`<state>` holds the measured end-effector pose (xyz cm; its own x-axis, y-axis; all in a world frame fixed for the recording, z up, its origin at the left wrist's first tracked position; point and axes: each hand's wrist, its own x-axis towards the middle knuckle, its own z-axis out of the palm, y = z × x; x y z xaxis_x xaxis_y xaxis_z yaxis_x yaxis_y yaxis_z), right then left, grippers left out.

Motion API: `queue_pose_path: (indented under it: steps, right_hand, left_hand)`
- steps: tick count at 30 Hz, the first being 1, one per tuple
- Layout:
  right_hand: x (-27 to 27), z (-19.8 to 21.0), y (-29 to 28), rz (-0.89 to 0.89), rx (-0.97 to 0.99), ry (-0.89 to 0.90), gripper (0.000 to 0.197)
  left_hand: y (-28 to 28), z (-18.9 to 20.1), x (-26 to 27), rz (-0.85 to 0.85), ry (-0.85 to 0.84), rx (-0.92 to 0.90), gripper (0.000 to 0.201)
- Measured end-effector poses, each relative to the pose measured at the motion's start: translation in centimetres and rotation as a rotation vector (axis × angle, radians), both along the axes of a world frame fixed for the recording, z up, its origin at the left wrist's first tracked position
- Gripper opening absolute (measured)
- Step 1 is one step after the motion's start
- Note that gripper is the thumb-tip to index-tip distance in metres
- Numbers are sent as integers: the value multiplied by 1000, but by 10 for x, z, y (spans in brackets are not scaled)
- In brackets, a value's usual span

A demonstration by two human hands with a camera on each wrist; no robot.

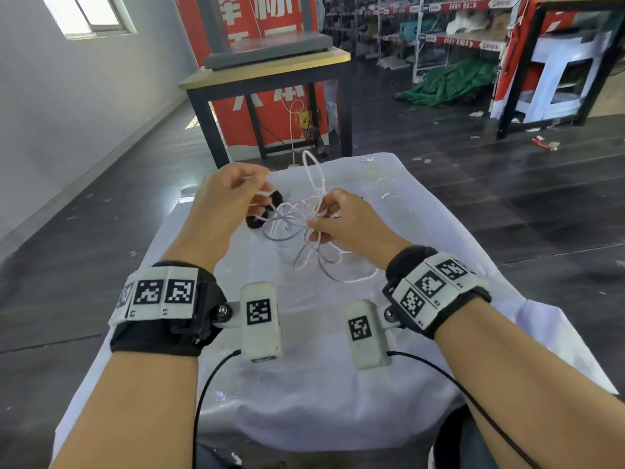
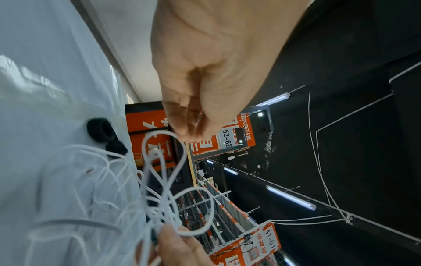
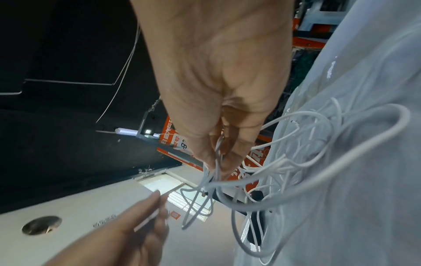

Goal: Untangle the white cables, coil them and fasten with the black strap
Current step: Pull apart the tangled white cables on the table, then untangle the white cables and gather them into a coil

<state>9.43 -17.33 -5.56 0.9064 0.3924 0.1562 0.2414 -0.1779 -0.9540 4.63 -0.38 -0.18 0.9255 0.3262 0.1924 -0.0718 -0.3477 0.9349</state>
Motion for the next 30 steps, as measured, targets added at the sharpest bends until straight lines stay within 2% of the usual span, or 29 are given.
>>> queue_pose_path:
  steps: [2, 4, 6, 8, 10, 12, 15, 19, 21, 22, 23, 25, 27, 30]
  right_hand:
    - [2, -1, -3, -50, 62, 28, 16]
    - [4, -1, -5, -96, 103, 44, 15]
    - [3, -1, -5, -120, 126, 53, 14]
    - [2, -1, -4, -131, 136, 59, 14]
    - [1, 0, -3, -134, 161, 87, 14]
    - [0, 1, -3, -126, 205, 124, 13]
    - [1, 3, -4, -163, 170, 65, 9]
    - [11, 1, -14, -296, 124, 69, 19]
    - [16, -1, -20, -350, 139, 119, 23]
    - [19, -3, -22, -376, 122, 128, 24]
    - [21, -5, -23, -402, 89, 126, 25]
    - [24, -9, -24, -432, -37, 68, 25]
    - [24, -12, -24, -425, -185, -3, 23]
    - [21, -11, -23, -411, -244, -94, 27]
  left_hand:
    - [4, -2, -1, 110, 66, 155, 21]
    - [6, -5, -2, 127, 204, 190, 34]
    - [3, -10, -4, 23, 363, 97, 40]
    - [-2, -16, -5, -112, 414, 14, 33]
    - [-5, -18, -3, -177, 342, -69, 22]
    - [-6, -17, 0, -186, 253, -150, 23]
    - [-3, -17, 3, -183, 166, -341, 27]
    - [3, -12, 2, -31, -45, -704, 28]
    - [9, -9, 1, 90, -112, -748, 28]
    - [12, -8, 1, 157, -111, -649, 27]
    - [17, -9, 2, 228, -90, -459, 27]
    - [24, -13, 4, 345, -73, 42, 26]
    - [26, -16, 4, 368, -133, 413, 26]
    - [21, -18, 5, 324, -133, 629, 26]
